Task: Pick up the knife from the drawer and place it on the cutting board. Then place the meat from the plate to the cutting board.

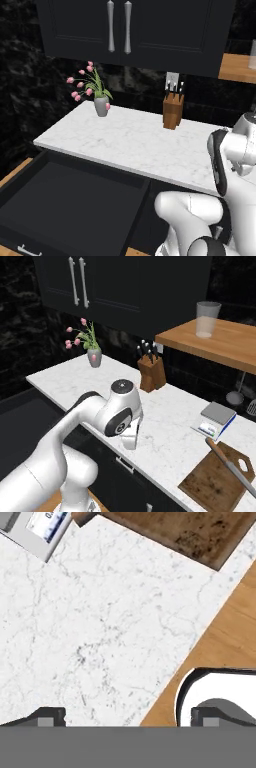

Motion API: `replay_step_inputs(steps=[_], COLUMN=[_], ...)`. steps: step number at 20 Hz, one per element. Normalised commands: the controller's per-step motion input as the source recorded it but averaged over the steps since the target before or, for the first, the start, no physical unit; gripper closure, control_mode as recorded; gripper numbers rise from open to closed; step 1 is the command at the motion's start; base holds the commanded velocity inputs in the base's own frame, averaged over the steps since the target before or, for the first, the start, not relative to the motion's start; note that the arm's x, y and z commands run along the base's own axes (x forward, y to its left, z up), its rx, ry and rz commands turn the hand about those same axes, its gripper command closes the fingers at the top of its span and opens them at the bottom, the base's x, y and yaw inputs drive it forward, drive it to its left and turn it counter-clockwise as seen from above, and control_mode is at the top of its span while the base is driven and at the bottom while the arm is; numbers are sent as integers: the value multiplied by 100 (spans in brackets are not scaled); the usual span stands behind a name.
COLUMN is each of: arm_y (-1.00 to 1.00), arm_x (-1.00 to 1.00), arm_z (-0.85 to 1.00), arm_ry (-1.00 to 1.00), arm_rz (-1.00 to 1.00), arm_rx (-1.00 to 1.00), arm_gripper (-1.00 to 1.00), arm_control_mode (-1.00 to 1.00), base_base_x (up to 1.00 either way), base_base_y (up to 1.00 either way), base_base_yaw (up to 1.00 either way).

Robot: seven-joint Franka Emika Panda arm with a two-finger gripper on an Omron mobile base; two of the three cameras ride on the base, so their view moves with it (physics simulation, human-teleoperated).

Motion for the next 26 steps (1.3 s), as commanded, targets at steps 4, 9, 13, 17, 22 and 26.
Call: replay_step_inputs(steps=[4, 9, 13, 17, 22, 26], arm_y=[85, 81, 17, 0, 0, 0], arm_x=[0, 0, 0, 0, 0, 0], arm_z=[18, 5, -14, 0, 0, 0], arm_ry=[0, 6, 4, 0, 0, 0], arm_rz=[56, 56, 9, 0, 0, 0], arm_rx=[-21, -18, -5, 0, 0, 0], arm_gripper=[-100, -100, -100, -100, -100, -100], arm_control_mode=[-100, -100, 100, 100, 100, 100], base_base_x=[0, 0, -15, -96, -100, -85], base_base_y=[0, 0, 9, 0, -3, -31], base_base_yaw=[0, 0, 0, -1, -6, -39])
